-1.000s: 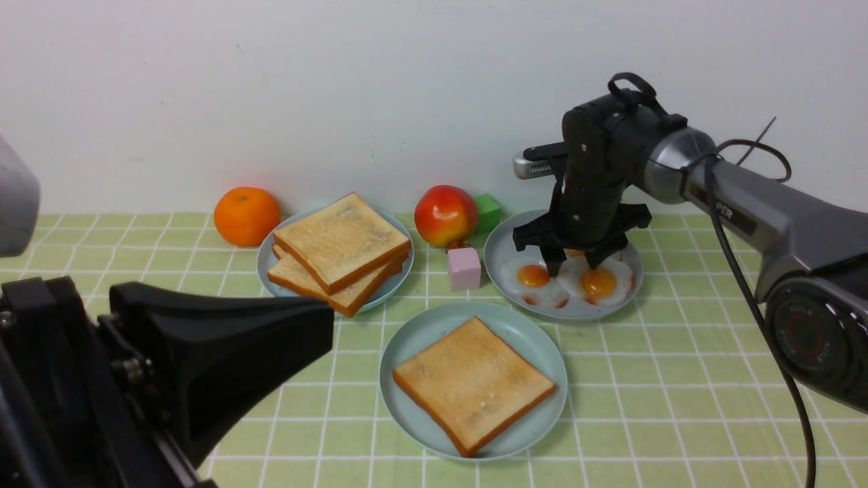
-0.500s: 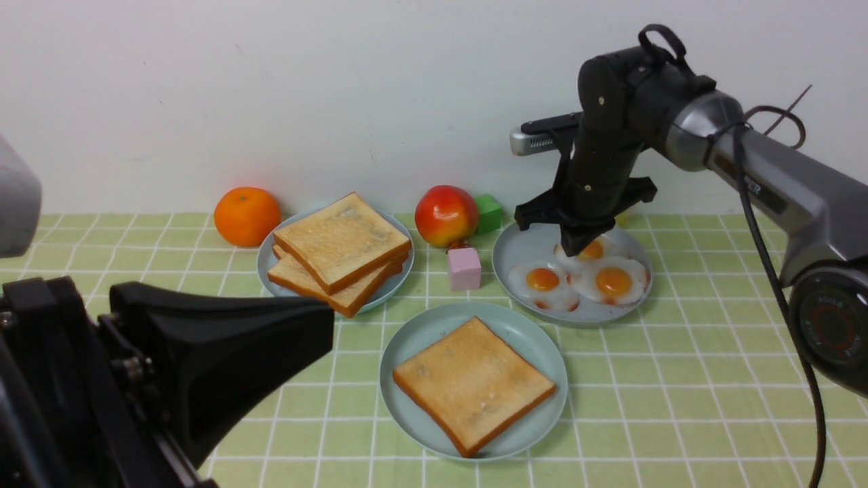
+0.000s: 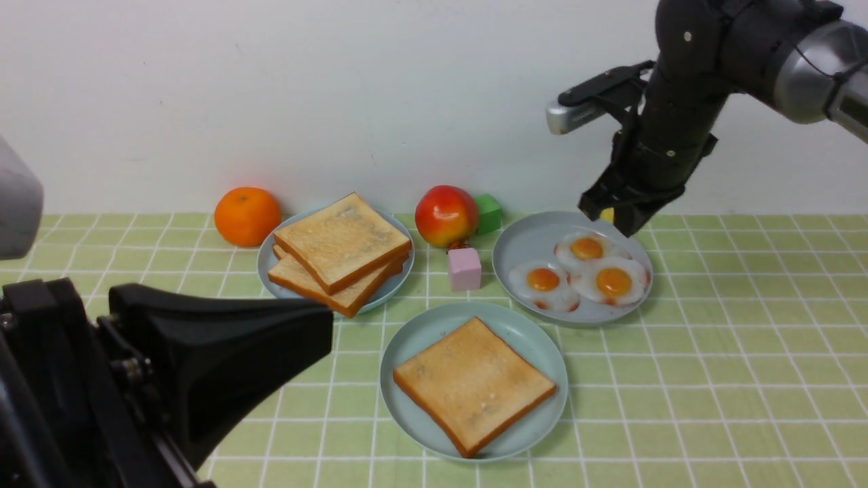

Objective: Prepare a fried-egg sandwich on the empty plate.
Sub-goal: Use the right arm to grab a fried egg

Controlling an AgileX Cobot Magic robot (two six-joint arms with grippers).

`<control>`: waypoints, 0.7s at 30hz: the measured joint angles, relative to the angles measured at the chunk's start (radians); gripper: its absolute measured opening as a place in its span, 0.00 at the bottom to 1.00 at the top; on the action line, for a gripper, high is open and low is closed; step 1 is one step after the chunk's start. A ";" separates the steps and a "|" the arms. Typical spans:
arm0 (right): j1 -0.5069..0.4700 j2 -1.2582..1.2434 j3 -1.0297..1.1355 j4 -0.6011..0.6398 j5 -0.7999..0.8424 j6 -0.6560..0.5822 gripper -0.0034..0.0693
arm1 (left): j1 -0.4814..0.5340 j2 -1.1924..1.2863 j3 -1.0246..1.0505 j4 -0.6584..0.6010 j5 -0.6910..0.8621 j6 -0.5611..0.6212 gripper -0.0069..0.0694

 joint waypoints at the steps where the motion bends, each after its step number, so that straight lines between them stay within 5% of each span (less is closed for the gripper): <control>1: -0.027 0.013 0.003 0.012 -0.002 -0.019 0.09 | 0.000 0.000 0.000 0.000 0.000 0.000 0.13; 4: -0.065 0.043 0.005 0.062 -0.004 -0.037 0.19 | 0.000 0.000 0.000 0.000 0.000 0.000 0.13; 5: -0.088 0.068 0.005 0.110 -0.006 -0.059 0.32 | 0.000 0.000 0.000 0.000 0.000 0.000 0.13; 7: -0.096 0.079 0.005 0.129 -0.007 -0.087 0.39 | 0.000 0.000 0.000 0.000 0.000 0.000 0.13; 8: -0.097 0.098 0.005 0.150 -0.011 -0.138 0.54 | 0.000 0.000 0.000 0.000 0.000 0.000 0.13; 14: -0.079 0.139 0.005 0.173 -0.101 -0.341 0.93 | 0.000 0.000 0.000 -0.013 0.000 0.000 0.14; 21: -0.073 0.174 0.006 0.124 -0.184 -0.437 0.96 | 0.000 0.000 0.000 -0.040 0.000 0.000 0.14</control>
